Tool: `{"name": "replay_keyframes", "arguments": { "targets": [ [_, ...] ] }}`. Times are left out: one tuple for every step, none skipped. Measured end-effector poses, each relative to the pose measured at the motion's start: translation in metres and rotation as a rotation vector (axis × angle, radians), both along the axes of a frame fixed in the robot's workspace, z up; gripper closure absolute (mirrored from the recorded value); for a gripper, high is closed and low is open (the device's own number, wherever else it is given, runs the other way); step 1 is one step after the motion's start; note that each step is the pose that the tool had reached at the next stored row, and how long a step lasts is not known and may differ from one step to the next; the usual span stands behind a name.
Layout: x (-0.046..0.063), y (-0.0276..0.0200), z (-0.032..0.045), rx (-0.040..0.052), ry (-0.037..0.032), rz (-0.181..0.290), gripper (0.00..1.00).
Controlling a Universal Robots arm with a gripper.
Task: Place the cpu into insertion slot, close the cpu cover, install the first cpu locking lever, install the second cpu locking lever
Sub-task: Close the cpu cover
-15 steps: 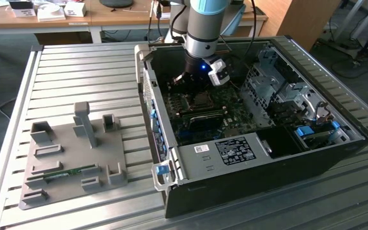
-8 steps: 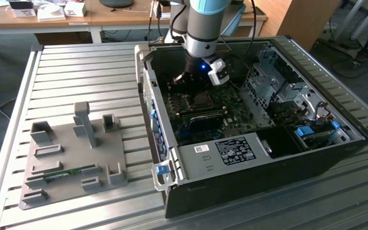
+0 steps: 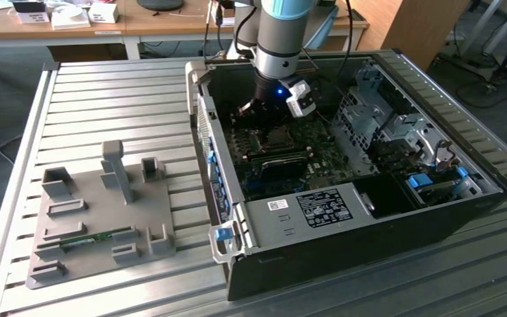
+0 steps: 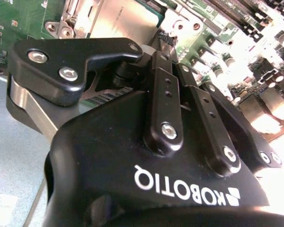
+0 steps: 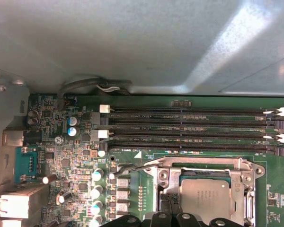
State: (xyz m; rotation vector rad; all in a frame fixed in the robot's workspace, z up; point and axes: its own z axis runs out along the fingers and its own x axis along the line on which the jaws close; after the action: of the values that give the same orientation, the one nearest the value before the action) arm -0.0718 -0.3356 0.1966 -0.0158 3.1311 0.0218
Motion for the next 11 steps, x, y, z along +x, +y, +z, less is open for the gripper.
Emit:
{"name": "replay_keyframes", "arguments": {
  "targets": [
    [0.0000, 0.0000, -0.0001, -0.0003, 0.0002, 0.000, 0.89],
    [-0.0001, -0.0001, -0.0002, -0.0006, 0.0002, 0.000, 0.89],
    [-0.0001, -0.0001, -0.0002, -0.0006, 0.0003, 0.000, 0.89],
    [-0.0001, -0.0001, -0.0002, -0.0006, 0.0003, 0.000, 0.89],
    [-0.0001, -0.0002, -0.0003, -0.0005, 0.0002, 0.000, 0.89],
    [-0.0001, -0.0002, -0.0003, -0.0005, 0.0002, 0.000, 0.89],
    [-0.0001, -0.0002, -0.0003, -0.0005, 0.0002, 0.000, 0.89],
    [-0.0001, -0.0002, -0.0003, -0.0006, 0.0003, 0.000, 0.89],
    [-0.0001, -0.0002, -0.0003, -0.0006, 0.0003, 0.000, 0.89],
    [-0.0001, -0.0002, -0.0003, -0.0006, 0.0003, 0.000, 0.89],
    [-0.0001, -0.0002, -0.0003, -0.0005, 0.0003, 0.000, 0.89]
  ]
}}
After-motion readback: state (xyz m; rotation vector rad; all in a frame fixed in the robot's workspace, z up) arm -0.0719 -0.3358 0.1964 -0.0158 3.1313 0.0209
